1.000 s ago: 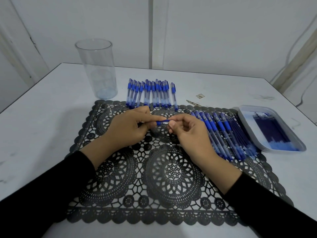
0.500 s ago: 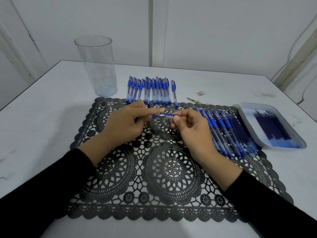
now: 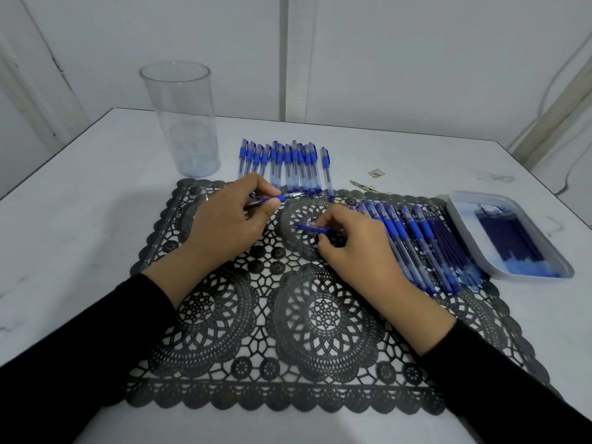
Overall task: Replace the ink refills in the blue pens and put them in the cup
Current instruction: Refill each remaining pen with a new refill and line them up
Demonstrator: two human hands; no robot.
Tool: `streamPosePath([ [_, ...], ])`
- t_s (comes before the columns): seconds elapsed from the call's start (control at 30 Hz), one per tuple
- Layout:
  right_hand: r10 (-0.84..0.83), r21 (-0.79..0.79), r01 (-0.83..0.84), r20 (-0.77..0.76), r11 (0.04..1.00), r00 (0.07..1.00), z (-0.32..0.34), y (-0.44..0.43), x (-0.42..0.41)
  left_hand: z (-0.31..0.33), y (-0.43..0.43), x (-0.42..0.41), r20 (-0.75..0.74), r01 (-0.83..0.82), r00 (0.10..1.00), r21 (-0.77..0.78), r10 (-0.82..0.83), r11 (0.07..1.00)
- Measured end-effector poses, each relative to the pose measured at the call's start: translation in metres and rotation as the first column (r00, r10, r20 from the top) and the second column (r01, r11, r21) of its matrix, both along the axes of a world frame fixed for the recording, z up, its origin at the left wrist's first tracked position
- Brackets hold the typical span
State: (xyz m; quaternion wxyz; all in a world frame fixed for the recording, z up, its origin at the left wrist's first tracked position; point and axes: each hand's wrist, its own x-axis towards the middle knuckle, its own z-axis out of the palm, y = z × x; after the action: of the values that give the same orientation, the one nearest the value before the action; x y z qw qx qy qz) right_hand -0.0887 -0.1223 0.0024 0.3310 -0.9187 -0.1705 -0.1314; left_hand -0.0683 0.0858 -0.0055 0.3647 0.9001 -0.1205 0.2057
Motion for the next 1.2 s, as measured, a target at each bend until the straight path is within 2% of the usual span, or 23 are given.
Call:
streamPosePath([
  [0.23, -0.002, 0.081, 0.002, -0.005, 0.997, 1.0, -0.001, -0.002, -0.001, -0.001, 0.0, 0.0, 0.009, 0.046, 0.999, 0.017, -0.046, 0.999],
  [0.33, -0.034, 0.229, 0.036, -0.017, 0.973, 0.999, 0.005, -0.004, -0.001, 0.0, -0.002, -0.003, 0.043, 0.061, 0.997, 0.03, -0.062, 0.998],
  [0.4, -0.006, 0.34, 0.027, -0.062, 0.94, 0.998, 0.01, -0.004, -0.001, 0.001, -0.004, -0.005, 0.097, 0.07, 0.992, 0.061, -0.076, 0.996],
  [0.47, 0.037, 0.386, 0.01, -0.115, 0.922, 0.993, 0.013, -0.003, 0.0, 0.001, -0.006, -0.008, 0.158, 0.083, 0.983, 0.089, -0.096, 0.993],
  [0.63, 0.109, 0.416, -0.044, -0.135, 0.909, 0.985, 0.013, -0.005, 0.002, 0.004, -0.012, -0.011, 0.215, 0.158, 0.962, 0.062, -0.168, 0.985],
  [0.87, 0.234, 0.531, -0.121, -0.15, 0.839, 0.961, 0.017, -0.006, 0.0, 0.007, -0.012, -0.01, 0.177, 0.249, 0.956, -0.069, -0.234, 0.966],
  [1.03, 0.122, 0.374, -0.078, -0.096, 0.924, 0.988, 0.015, -0.001, 0.001, 0.003, -0.011, -0.008, 0.165, 0.246, 0.958, -0.043, -0.236, 0.968],
  [1.13, 0.209, 0.423, -0.137, -0.128, 0.896, 0.969, 0.014, -0.001, 0.002, 0.002, -0.01, -0.007, 0.153, 0.236, 0.962, -0.036, -0.228, 0.971],
  [1.2, 0.208, 0.438, -0.13, -0.135, 0.89, 0.969, 0.013, -0.003, 0.002, 0.004, -0.01, -0.007, 0.155, 0.243, 0.96, -0.044, -0.234, 0.969],
])
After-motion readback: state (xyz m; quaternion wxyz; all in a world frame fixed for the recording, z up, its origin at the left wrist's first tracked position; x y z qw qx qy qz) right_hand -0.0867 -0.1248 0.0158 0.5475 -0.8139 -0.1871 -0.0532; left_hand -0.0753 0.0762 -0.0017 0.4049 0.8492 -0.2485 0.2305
